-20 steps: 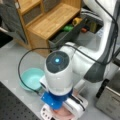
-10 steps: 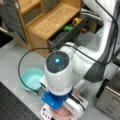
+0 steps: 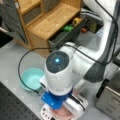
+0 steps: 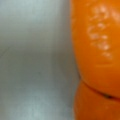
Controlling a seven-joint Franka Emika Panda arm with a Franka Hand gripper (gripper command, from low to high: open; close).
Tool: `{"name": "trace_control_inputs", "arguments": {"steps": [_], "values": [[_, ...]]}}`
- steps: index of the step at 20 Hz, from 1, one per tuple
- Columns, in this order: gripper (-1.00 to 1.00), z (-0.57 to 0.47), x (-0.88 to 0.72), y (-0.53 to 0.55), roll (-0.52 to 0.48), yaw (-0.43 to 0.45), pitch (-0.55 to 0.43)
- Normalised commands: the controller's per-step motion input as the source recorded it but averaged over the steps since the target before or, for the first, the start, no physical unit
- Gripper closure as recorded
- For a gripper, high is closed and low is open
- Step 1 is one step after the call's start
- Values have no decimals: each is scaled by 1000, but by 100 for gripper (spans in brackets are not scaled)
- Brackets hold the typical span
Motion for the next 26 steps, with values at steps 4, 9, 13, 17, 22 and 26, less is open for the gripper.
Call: {"name": "trace_control_inputs", "arguments": {"steps": [4,9,13,17,22,26], "values": [[-100,-27,61,55,-212,-7,-32],[-100,-27,61,55,-212,-7,-32],[-100,-27,61,55,-212,-7,-32],[-100,-28,61,54,-192,12,-6],[-100,-51,68,13,-83,94,81],[-100,-55,70,-62,22,90,18]]}}
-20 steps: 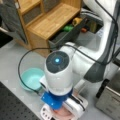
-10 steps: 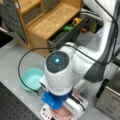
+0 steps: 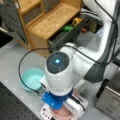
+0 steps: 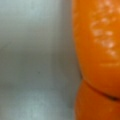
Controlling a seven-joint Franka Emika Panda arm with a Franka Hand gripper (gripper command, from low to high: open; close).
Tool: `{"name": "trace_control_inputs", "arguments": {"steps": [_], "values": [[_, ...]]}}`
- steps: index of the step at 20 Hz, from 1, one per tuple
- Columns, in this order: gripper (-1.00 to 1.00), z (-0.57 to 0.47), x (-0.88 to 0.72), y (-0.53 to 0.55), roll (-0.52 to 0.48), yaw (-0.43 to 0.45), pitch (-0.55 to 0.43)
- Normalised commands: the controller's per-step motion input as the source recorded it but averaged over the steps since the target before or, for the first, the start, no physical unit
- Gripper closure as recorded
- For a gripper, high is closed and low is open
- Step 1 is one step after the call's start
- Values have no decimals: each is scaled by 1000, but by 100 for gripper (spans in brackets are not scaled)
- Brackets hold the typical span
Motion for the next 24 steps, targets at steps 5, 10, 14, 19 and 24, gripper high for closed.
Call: {"name": "trace_control_inputs", "arguments": {"steps": [5,10,14,19,24], "values": [[-100,-12,61,-71,35,61,-1],[-100,75,22,-68,21,40,19],[-100,96,-39,-65,26,35,24],[-100,95,-83,-68,35,35,43],[-100,88,-130,-180,42,67,49]]}}
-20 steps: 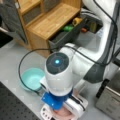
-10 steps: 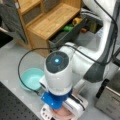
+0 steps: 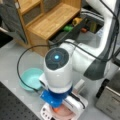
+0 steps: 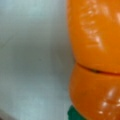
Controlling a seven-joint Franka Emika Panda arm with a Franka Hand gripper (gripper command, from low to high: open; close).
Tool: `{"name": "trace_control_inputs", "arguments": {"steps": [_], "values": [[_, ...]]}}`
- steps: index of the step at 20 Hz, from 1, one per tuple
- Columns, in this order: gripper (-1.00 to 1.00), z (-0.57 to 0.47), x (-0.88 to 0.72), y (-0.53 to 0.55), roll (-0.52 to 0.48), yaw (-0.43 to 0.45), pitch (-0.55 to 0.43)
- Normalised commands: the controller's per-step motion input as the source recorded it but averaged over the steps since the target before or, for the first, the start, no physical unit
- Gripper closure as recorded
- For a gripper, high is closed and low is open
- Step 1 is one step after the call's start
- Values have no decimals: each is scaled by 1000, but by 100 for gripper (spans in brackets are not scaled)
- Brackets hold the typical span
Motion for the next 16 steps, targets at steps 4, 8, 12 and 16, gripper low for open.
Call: {"name": "trace_control_inputs", "arguments": {"steps": [4,8,12,16], "values": [[-100,115,-200,-305,49,113,46],[-100,91,-269,-311,13,174,34],[-100,44,-345,-251,-5,204,25],[-100,8,-498,-210,14,178,-19]]}}
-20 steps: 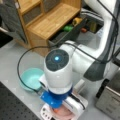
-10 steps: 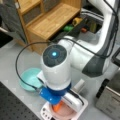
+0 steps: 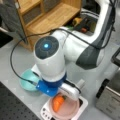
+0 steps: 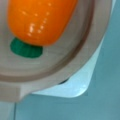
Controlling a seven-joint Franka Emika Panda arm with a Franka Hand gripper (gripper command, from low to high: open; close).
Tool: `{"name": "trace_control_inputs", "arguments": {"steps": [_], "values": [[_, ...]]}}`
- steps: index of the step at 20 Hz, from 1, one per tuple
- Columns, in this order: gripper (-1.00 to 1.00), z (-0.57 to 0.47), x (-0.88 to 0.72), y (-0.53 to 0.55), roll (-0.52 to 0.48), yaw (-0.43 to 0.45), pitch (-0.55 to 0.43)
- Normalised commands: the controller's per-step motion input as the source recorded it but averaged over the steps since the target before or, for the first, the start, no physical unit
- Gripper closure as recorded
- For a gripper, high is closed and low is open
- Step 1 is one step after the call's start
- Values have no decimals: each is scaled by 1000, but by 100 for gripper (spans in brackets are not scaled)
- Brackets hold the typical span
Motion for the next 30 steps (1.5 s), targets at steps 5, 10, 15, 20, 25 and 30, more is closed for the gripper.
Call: {"name": "trace_control_inputs", "arguments": {"steps": [5,10,15,20,25,30], "values": [[-100,-76,-643,-183,42,96,-125],[-100,32,-813,-169,41,6,-166],[-100,67,-879,-182,83,42,-256],[-100,67,-842,-232,102,130,-288],[-100,-51,-602,-199,89,103,-259],[-100,-81,-393,-148,73,75,-232]]}}
